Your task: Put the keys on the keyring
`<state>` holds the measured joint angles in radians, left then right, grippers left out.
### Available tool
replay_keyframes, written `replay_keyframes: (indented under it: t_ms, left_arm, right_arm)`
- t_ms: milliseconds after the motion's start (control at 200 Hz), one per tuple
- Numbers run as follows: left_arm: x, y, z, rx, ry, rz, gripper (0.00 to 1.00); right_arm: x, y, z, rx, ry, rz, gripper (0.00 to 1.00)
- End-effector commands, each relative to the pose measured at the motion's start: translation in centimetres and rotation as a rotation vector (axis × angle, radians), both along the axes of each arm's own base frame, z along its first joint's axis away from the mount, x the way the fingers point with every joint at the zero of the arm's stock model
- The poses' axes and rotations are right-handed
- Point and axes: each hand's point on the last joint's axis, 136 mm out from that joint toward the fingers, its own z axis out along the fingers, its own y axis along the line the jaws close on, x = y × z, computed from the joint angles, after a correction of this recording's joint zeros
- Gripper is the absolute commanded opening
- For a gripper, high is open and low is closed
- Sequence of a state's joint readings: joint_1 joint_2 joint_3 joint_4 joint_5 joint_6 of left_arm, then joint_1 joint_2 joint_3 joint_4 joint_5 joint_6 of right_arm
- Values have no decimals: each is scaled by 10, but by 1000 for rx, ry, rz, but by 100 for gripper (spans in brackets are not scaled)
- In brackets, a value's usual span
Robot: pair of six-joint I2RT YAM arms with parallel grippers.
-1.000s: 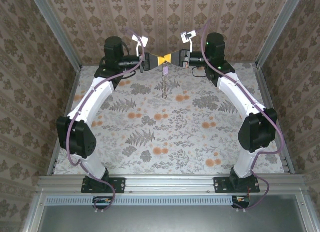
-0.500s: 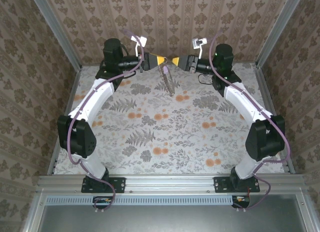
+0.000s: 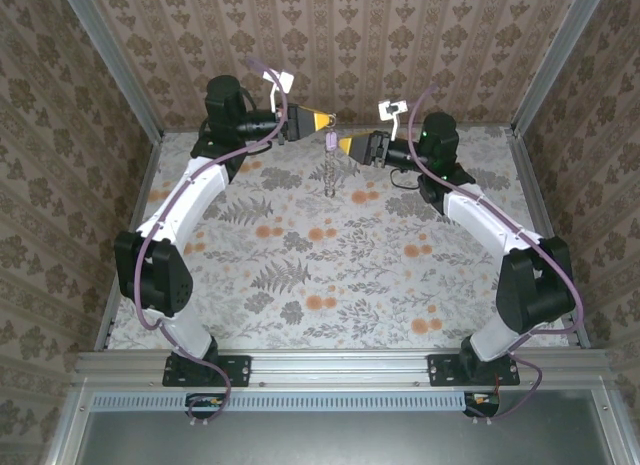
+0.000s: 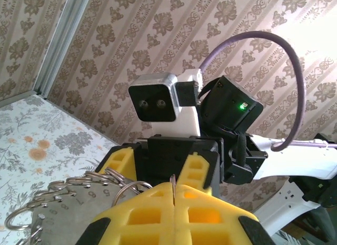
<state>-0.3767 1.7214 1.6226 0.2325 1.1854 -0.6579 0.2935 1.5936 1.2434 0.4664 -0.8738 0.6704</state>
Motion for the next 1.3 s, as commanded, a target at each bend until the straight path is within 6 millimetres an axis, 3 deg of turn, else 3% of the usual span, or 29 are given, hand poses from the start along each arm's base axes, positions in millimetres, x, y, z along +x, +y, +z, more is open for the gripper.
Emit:
replay_keyframes:
  t_ms: [0, 355, 560, 945, 1295]
  left_arm:
    - [-24, 1, 39, -46, -114, -54, 0]
    - [-29, -2, 42, -48, -119, -67, 0]
    - [-28, -2, 43, -49, -122, -64, 0]
    - [-27, -1, 43, -51, -122, -58, 0]
    - [-27, 4, 43, -53, -132, -44, 0]
  right_arm:
    - [-12, 5, 30, -14, -125, -1, 58]
    - [-17, 16, 38, -21, -151, 38, 54]
    - [-21, 18, 33, -25, -144, 52, 30]
    - [-25, 22, 34, -14, -148, 73, 0]
    - [-24, 13, 24, -85, -112, 17, 0]
